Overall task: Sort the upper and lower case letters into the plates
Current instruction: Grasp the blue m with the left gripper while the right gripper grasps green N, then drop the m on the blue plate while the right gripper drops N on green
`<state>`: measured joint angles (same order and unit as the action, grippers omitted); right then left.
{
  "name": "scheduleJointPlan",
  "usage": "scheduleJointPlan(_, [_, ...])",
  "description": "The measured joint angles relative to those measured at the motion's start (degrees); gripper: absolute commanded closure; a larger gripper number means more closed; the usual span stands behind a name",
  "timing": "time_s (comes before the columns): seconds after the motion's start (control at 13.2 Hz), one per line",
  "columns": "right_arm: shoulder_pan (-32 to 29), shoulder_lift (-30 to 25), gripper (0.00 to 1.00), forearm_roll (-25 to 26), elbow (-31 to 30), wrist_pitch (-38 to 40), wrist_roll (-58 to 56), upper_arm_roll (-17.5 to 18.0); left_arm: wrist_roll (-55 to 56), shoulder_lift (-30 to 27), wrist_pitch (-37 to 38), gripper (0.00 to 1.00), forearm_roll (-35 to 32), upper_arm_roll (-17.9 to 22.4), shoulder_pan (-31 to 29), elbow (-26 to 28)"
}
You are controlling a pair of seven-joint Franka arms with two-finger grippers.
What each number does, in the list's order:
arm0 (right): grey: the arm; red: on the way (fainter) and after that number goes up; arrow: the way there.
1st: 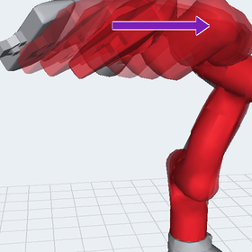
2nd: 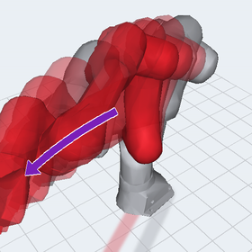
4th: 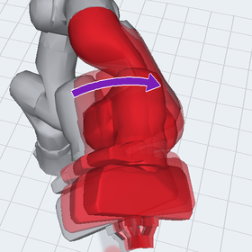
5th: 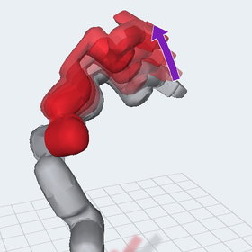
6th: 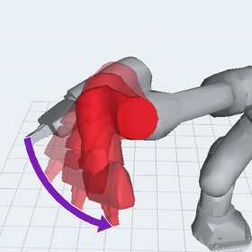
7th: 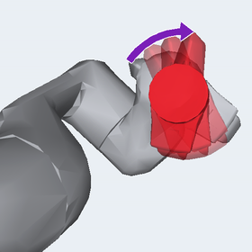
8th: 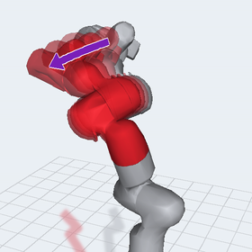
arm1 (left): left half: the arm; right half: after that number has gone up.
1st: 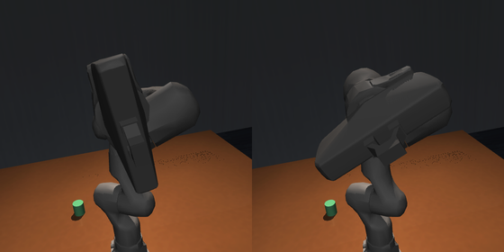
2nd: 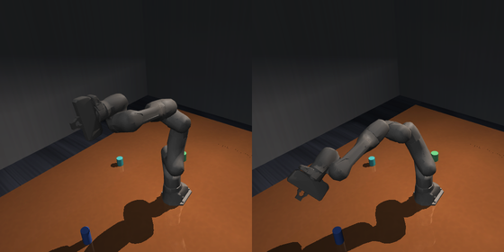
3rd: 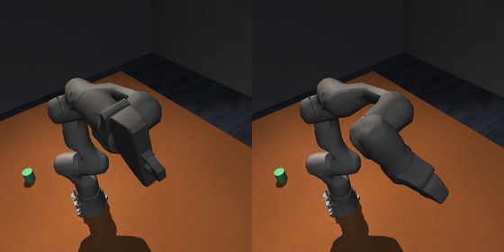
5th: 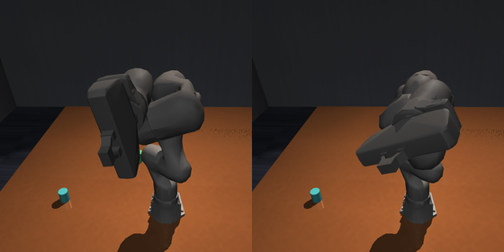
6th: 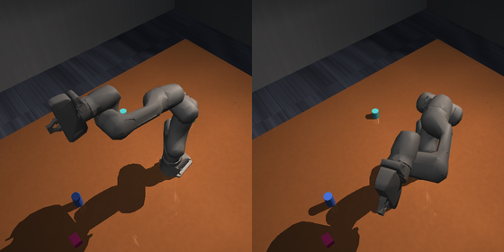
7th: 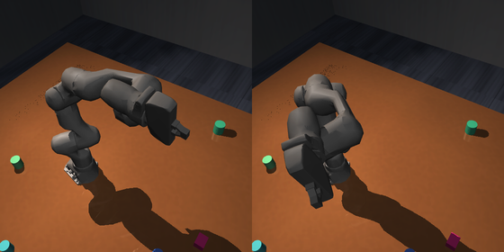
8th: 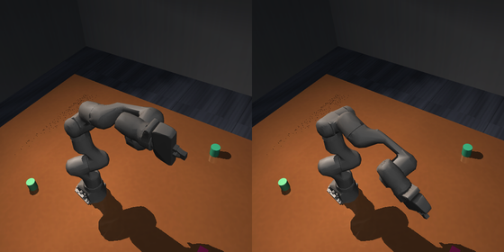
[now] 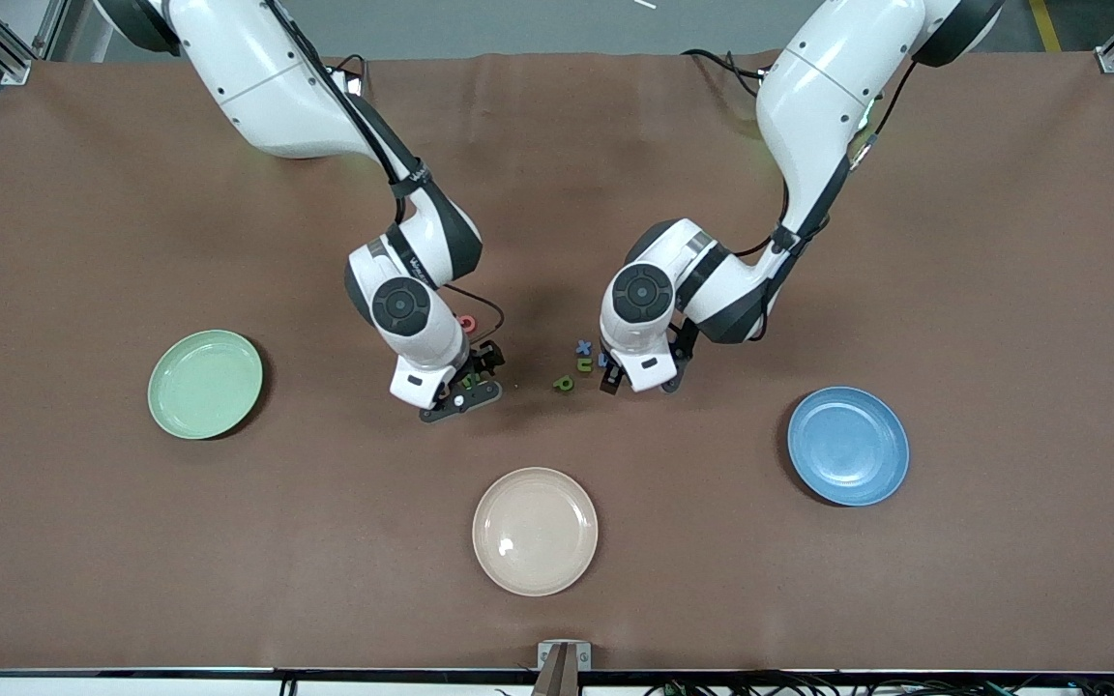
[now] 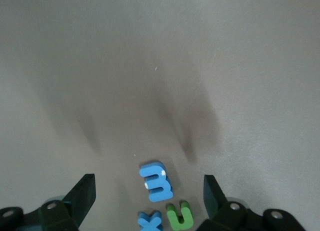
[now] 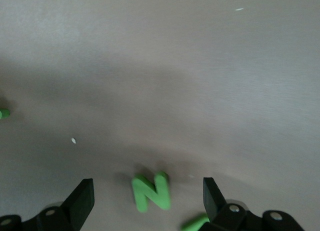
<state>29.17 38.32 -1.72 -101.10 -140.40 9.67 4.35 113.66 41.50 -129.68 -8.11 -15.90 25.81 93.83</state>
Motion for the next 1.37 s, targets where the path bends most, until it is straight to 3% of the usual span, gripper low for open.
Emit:
scheduleJointPlan(0.15, [0.5,0.4,0.28,0.0,-0.3,-0.7,0.0,0.0,4.3,0.6,-1.6,0.12,-1.5,0.0,0.5,0.6])
scheduleJointPlan(0.53, [0.3,0.4,0.38,0.0,-0.9,-0.6,0.0,-0.7,9.5,1.4,-3.5,0.28,-2.0,0.0,0.7,0.9])
scheduleJointPlan(0.83, [0.2,0.3,0.75,0.3,-1.0,-0.4,0.0,-1.0,9.8,1.8,-5.9,0.44,-2.0,0.1,0.7,2.0])
scheduleJointPlan(0.99, [0.2,0.2,0.89,0.3,-1.0,-0.4,0.0,-1.0,9.9,1.9,-6.6,0.65,-2.0,0.1,0.7,2.1])
scheduleJointPlan(1.14, [0.4,-0.3,0.89,0.4,-1.0,-0.3,0.0,-0.9,9.9,1.9,-7.1,0.93,-2.0,0.2,0.7,1.9])
scheduleJointPlan(1.21, [0.5,-0.4,0.89,0.4,-0.9,-0.4,0.0,-0.8,9.9,1.7,-7.0,0.99,-2.1,0.2,0.7,1.9])
scheduleJointPlan(1.37, [0.4,-1.8,0.89,0.6,-0.3,2.2,0.0,-1.0,9.9,1.7,-7.0,0.99,-2.0,0.2,0.7,2.1])
